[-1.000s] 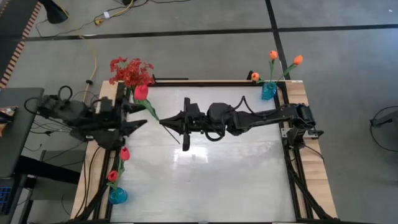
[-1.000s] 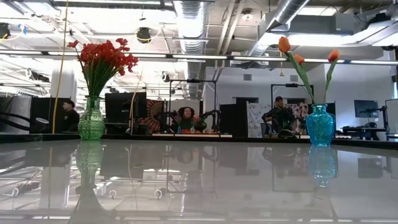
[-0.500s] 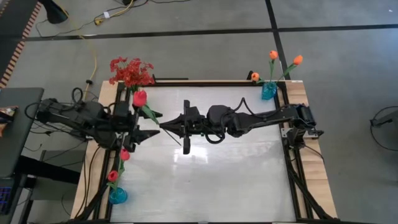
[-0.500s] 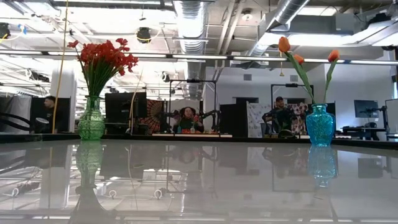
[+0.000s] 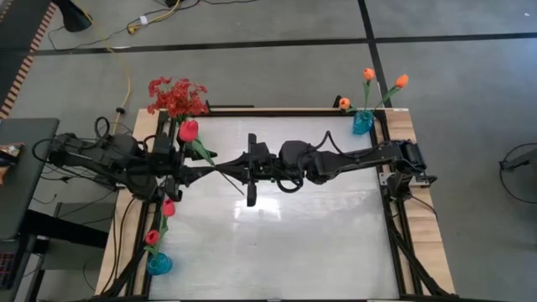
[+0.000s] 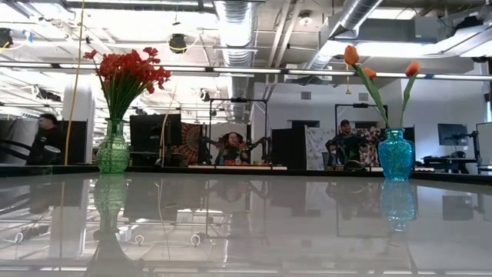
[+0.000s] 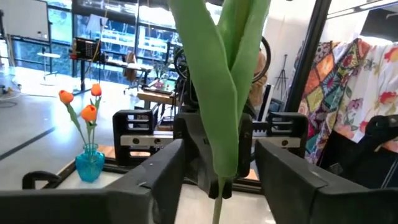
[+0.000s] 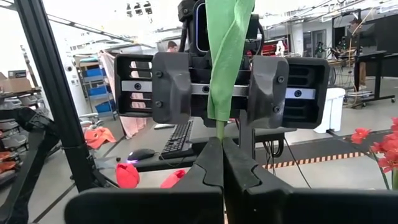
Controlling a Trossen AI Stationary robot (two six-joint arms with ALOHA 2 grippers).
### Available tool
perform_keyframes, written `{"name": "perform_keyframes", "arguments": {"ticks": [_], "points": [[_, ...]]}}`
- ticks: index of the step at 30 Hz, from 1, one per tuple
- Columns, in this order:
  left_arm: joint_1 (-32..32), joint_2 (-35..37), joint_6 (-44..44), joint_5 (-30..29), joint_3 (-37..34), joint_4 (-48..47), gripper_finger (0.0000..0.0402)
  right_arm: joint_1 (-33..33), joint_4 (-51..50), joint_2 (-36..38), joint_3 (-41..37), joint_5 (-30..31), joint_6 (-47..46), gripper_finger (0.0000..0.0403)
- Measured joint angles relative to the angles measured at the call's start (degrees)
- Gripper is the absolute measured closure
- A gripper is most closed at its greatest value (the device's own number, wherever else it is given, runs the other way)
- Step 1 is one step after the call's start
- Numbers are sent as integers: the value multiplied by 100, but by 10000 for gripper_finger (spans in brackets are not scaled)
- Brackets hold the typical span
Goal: Sort flowers into vase by color
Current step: Put the pink tulip into the bottom blue vase
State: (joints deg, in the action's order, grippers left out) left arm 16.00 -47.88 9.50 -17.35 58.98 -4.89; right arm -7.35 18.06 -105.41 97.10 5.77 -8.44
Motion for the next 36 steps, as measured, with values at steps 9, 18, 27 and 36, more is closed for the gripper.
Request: {"name": "perform_keyframes", "arguments": {"ticks": [9,18,27,36], "points": [[-134,-2,28,-45,0,-2,317,40,2,0,0,-134,-10,359],[-165,35,-5,-37,0,-15,395,38,31,0,-2,-228,-3,306],[-167,384,-149,114,482,-1031,387,39,-281,38,-2,-475,-8,195],[-165,861,7,2193,1279,-2442,388,33,-928,45,-4,-471,-439,159]]}}
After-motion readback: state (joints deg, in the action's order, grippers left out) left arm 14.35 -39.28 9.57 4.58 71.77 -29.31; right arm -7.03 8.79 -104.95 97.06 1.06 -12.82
